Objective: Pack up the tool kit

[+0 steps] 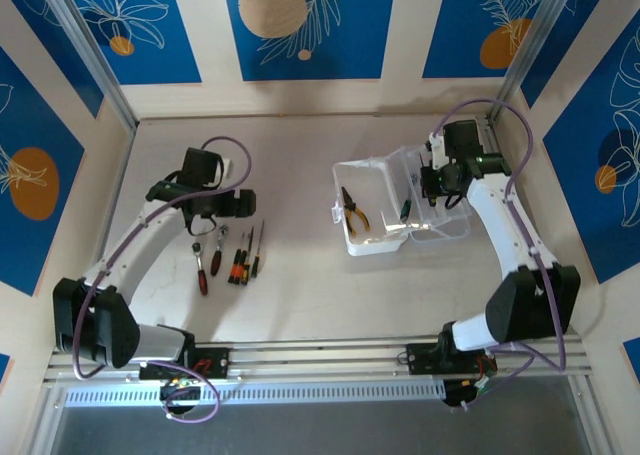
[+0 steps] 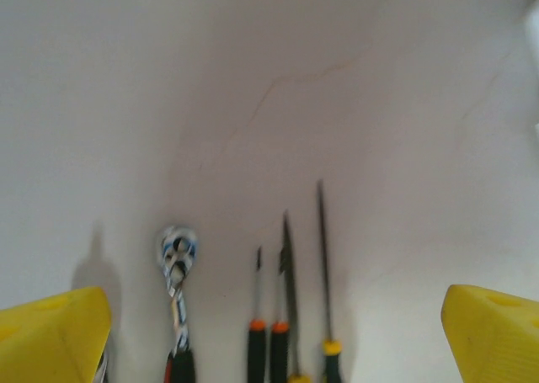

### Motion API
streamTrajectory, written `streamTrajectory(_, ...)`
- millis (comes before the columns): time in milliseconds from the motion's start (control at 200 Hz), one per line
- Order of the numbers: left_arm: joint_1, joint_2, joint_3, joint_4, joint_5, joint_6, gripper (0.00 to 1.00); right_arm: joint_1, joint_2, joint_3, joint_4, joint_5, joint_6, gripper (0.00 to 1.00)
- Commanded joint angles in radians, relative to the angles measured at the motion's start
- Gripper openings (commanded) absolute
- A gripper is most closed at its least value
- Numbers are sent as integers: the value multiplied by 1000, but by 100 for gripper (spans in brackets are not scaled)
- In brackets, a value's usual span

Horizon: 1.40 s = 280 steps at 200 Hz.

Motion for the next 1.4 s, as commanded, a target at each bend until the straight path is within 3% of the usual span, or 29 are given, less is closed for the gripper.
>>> streamTrajectory(0, 8, 6, -40, -18, -28, 33, 100, -19, 77, 63, -74, 244, -34, 0)
streamTrajectory(130, 9, 14, -58, -7, -25, 36, 100, -32, 125, 53, -30, 320, -80, 0)
streamTrajectory(465, 11, 53, -36, 4, -5, 40, 100, -35, 177, 15, 20, 335, -105, 0)
streamTrajectory(635, 12, 55, -30, 2, -3, 41, 100, -37, 177, 26, 10, 311, -102, 19)
streamTrajectory(1115, 27, 44, -39, -19, -24, 30, 100, -16, 113, 74, -35, 267, -65, 31)
streamTrajectory(1236, 29, 46, -50, -27, -15, 17, 100, 14, 67, 90, -54, 257, -43, 49)
streamTrajectory(1321, 29, 38, -68, -25, -13, 8, 100, 35, 37, 97, -70, 255, -27, 84)
streamTrajectory(1396, 29, 31, -85, -29, -42, 3, 100, 59, 15, 106, -88, 244, -7, 97)
